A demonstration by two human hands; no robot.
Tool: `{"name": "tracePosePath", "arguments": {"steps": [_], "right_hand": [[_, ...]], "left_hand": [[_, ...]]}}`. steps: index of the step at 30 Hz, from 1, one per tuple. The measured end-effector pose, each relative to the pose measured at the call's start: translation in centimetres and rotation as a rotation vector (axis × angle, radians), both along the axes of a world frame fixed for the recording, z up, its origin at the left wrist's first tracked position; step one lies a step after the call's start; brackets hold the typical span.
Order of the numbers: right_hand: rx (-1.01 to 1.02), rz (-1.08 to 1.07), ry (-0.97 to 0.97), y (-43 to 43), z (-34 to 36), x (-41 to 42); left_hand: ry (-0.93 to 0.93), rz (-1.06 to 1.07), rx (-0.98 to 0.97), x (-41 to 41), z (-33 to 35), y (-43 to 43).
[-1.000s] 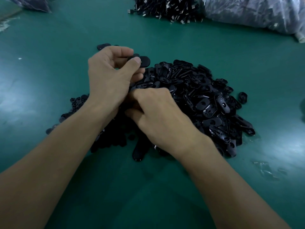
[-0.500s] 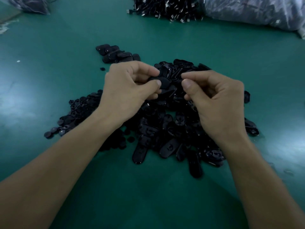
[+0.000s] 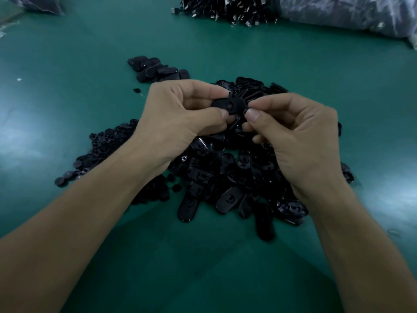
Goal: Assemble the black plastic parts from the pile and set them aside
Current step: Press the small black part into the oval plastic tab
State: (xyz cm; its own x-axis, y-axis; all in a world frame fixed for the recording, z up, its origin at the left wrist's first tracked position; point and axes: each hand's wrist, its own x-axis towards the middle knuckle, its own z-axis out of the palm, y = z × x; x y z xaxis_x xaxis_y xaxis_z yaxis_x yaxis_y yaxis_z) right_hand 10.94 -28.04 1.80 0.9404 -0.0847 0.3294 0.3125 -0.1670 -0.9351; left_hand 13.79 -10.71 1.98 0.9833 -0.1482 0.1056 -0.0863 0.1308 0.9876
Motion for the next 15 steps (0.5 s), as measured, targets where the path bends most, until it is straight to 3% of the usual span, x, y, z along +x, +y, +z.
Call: {"name": "tracePosePath", "arguments": {"steps": [15], "right_hand": [[0.115, 0.018, 0.101, -0.28, 0.18, -0.13]], "left_hand": [[-0.019, -0.087, -0.066, -0.33, 0.18, -0.10]]}}
